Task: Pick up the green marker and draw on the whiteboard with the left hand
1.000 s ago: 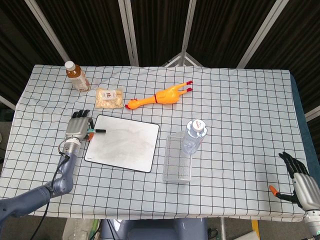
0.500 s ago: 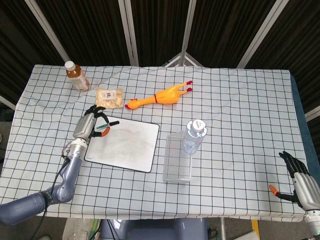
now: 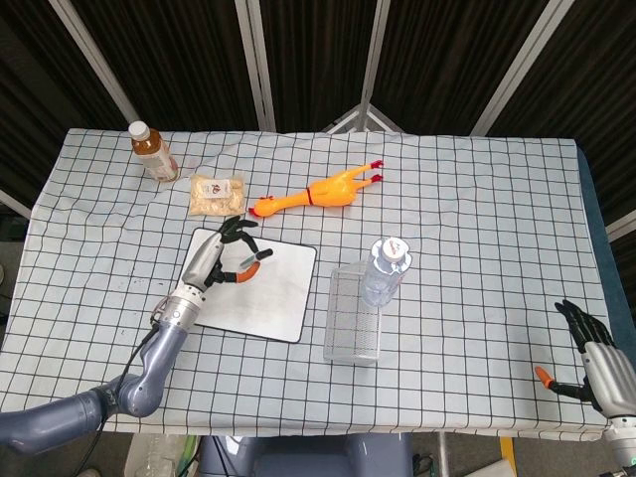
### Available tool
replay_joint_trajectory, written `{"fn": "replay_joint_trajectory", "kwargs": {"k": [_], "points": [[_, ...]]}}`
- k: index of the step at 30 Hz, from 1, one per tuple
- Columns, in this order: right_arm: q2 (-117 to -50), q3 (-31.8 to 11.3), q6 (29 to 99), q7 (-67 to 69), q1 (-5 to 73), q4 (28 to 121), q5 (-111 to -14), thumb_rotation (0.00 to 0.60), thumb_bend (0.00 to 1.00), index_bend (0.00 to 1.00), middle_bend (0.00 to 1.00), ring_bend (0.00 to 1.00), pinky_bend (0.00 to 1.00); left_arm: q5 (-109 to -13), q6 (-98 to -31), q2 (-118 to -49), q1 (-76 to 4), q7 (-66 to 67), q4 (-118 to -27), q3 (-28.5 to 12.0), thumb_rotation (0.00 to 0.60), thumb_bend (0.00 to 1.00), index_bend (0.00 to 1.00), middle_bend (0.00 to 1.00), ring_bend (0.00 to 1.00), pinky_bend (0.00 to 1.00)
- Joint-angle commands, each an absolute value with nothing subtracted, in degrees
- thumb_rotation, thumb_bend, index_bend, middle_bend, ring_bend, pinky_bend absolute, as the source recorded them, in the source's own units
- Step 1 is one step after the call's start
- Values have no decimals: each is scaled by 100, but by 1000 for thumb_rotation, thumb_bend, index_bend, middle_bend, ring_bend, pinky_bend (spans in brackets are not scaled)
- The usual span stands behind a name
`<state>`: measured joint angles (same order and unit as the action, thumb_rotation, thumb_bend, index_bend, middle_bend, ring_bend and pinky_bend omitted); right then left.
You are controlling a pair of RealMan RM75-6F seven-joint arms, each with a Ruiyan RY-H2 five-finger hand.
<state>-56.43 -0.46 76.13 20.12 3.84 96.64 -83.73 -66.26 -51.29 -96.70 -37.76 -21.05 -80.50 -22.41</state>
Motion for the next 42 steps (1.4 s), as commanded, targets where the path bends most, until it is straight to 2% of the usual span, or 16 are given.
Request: {"fn": "replay_joint_trajectory", "kwargs": {"k": [1, 10, 42], "points": [[-5633, -48, 7598, 2029, 392, 9665, -8369, 600, 268, 0, 0, 0, 0, -6995, -5162, -9988, -3895, -2566, -7690, -2116, 600, 532, 725, 178, 0, 0], [-5629, -39, 7590, 2052, 389, 9666, -8375, 600, 268, 0, 0, 0, 0, -7161, -5196, -10286, -4013, -2827, -7214, -1962, 600, 531, 726, 179, 0, 0], [-5642, -36, 7602, 2035, 375, 9645, -8369, 600, 268, 0, 0, 0, 0, -7117, -5073, -10325, -4124, -2586, -6718, -1711, 600, 541, 731, 185, 0, 0]]}}
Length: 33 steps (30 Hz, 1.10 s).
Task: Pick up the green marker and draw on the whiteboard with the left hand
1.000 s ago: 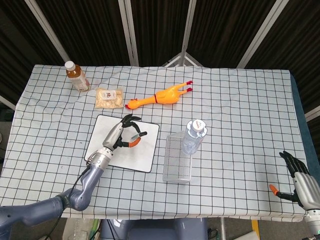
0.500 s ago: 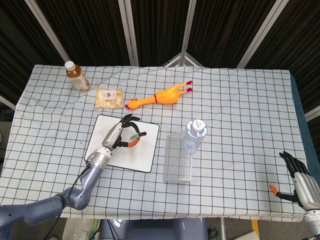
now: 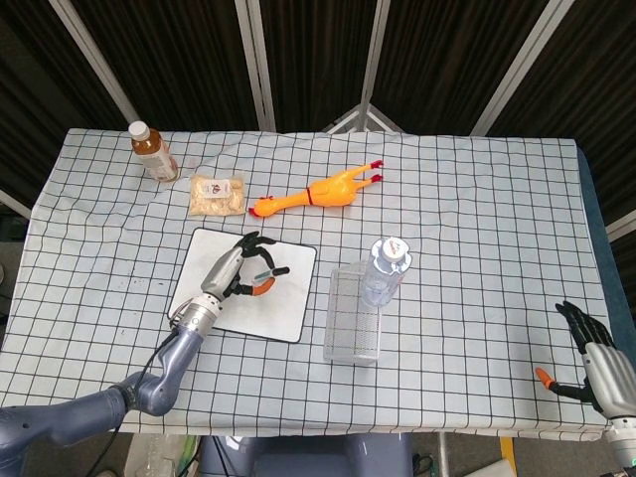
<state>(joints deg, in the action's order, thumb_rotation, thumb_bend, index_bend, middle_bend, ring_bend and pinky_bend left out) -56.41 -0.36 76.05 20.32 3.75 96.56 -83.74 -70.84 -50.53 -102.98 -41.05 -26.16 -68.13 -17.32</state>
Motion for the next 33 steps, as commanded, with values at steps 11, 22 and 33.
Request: {"fn": "replay_joint_trajectory", "kwargs": {"k": [11, 22, 33], "points": [[-5658, -40, 7599, 1970, 370, 9649, -8338, 600, 268, 0, 0, 0, 0, -7237, -5001, -10424, -4247, -2701, -5971, -1665, 600, 542, 734, 187, 0, 0], [-5664, -47, 7596, 1923, 370, 9662, -8317, 600, 267, 0, 0, 0, 0, -7265, -5214, -10342, -4271, -3380, -5629, -1935, 600, 541, 735, 188, 0, 0], [-5648, -38, 7622, 1957, 361, 9683, -8365, 600, 268, 0, 0, 0, 0, -7046, -5229, -10084, -4230, -3460, -6526, -2133, 600, 541, 735, 188, 0, 0]]}}
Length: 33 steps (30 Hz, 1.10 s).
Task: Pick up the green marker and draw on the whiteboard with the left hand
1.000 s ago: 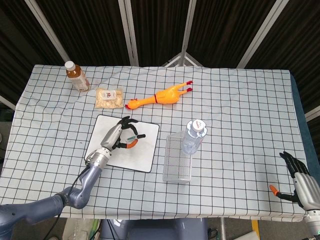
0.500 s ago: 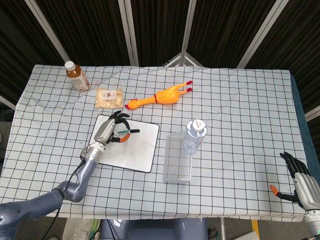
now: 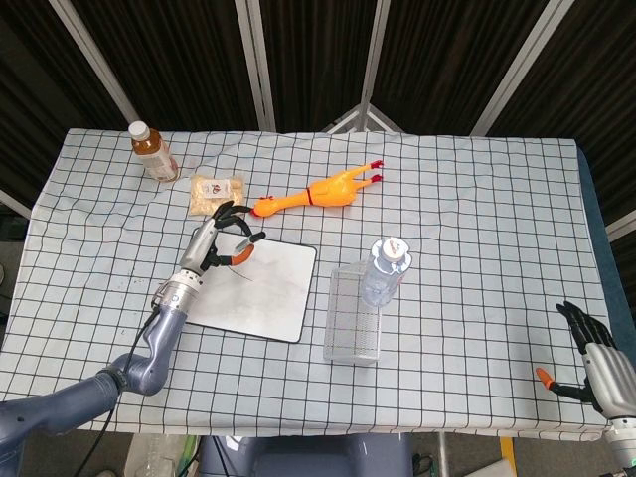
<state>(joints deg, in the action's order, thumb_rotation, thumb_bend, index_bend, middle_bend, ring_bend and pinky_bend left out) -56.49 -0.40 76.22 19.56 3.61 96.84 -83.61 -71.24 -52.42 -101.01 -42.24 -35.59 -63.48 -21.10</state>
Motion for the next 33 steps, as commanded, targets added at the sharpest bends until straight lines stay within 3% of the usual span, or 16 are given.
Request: {"fn": "replay_joint_trajectory", "kwargs": {"k": [1, 33], "points": [[-5649, -36, 7619, 1960, 361, 9682, -8366, 600, 268, 0, 0, 0, 0, -7012, -5222, -10111, -4245, -3396, -6593, -2133, 600, 541, 735, 187, 0, 0], [-5623, -37, 7626, 2055, 342, 9642, -8357, 600, 268, 0, 0, 0, 0, -6466, -5079, -10766, -4390, -2571, -6753, -2016, 600, 541, 735, 188, 0, 0]]}}
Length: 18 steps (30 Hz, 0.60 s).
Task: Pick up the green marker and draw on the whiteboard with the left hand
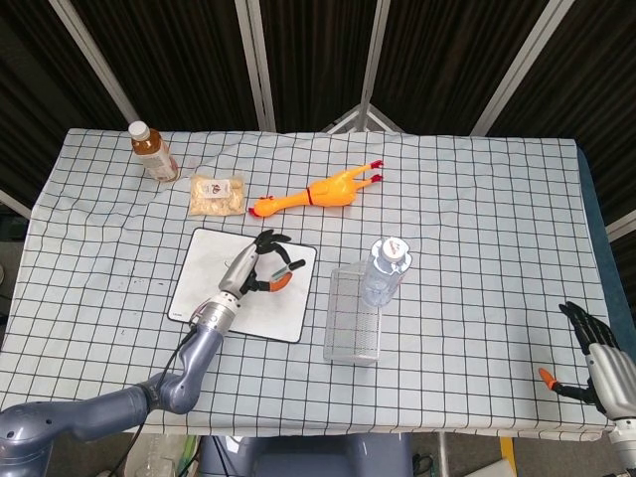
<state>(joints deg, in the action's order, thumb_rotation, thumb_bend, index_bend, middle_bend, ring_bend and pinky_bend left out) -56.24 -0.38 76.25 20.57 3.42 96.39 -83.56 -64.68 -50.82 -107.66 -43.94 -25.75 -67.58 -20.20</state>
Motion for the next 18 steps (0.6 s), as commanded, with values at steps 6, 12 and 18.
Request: {"fn": "replay_joint_trajectory", "kwargs": {"k": [6, 12, 18], "points": [[-5623, -32, 7634, 2044, 336, 9650, -8366, 600, 268, 0, 0, 0, 0, -6484, -5100, -10742, -4366, -2567, -6755, -2017, 600, 541, 735, 188, 0, 0], [-5626, -33, 7642, 2034, 333, 9654, -8369, 600, 268, 0, 0, 0, 0, -6460, -5075, -10706, -4335, -2526, -6762, -1996, 600, 542, 735, 188, 0, 0], [-5623, -32, 7654, 2037, 327, 9655, -8377, 600, 268, 0, 0, 0, 0, -6416, -5085, -10655, -4258, -2445, -6800, -1942, 600, 542, 735, 188, 0, 0]]}}
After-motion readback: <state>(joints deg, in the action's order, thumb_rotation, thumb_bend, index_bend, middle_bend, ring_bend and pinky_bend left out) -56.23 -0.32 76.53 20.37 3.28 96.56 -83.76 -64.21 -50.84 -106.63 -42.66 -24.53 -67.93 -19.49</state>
